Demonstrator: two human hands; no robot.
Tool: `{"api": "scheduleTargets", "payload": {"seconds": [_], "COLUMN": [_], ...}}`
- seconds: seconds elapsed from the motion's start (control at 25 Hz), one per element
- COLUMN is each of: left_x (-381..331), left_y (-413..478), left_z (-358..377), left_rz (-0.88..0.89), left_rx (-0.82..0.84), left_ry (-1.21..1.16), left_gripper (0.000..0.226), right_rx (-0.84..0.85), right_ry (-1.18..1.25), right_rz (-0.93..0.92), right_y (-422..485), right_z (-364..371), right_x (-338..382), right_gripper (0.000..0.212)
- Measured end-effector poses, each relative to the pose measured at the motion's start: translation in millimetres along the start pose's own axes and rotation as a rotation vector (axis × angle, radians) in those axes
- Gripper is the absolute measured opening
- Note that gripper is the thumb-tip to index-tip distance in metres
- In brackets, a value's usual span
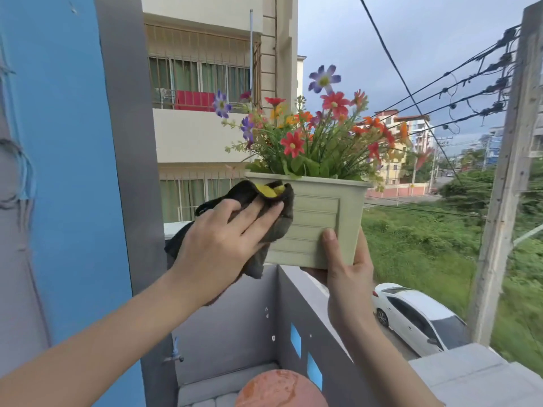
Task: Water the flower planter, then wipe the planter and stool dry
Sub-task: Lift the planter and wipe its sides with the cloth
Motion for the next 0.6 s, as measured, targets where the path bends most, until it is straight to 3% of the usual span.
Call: {"api": "scheduleTargets", "payload": {"seconds": [0.12, 0.28, 0.4, 0.52, 0.6], "left_x": [-19, -53, -42, -31, -49], "left_y": [-31, -71, -37, -2, -17], "left_z": [1, 0, -3, -1, 3], "left_rz": [-0.184, -0.088, -0.206, -0.420, -0.349], "left_rx": [0.019, 0.184, 0.060, -0.010, 0.047], "left_ry": [-0.083, -0.132, -0.138, -0.159, -0.175], "left_gripper": [0.044, 0.064, 0.045, 0.043, 0.043], "right_rx": [-0.024, -0.050, -0.043, -0.026, -0.017], "right_ry": [0.019, -0.013, -0.034, -0.004, 0.009], "right_rz": [-0.009, -0.024, -0.032, -0.003, 0.015], "right_y": [3, 8, 3, -5, -5], "right_z": [-4, -11, -11, -8, -10], "right_x": [4, 7, 8, 5, 7], "right_gripper": [0.043, 0.048, 0.052, 0.050, 0.048]}}
Point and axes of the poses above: each hand's wrist, its own y-axis towards the middle knuckle, its own z-axis out of the palm, x = y × z, the point moved 1 cm from there along y, towards the middle knuckle, and after that the axes turned 6 degrees about -z, right-handed, at the moved point
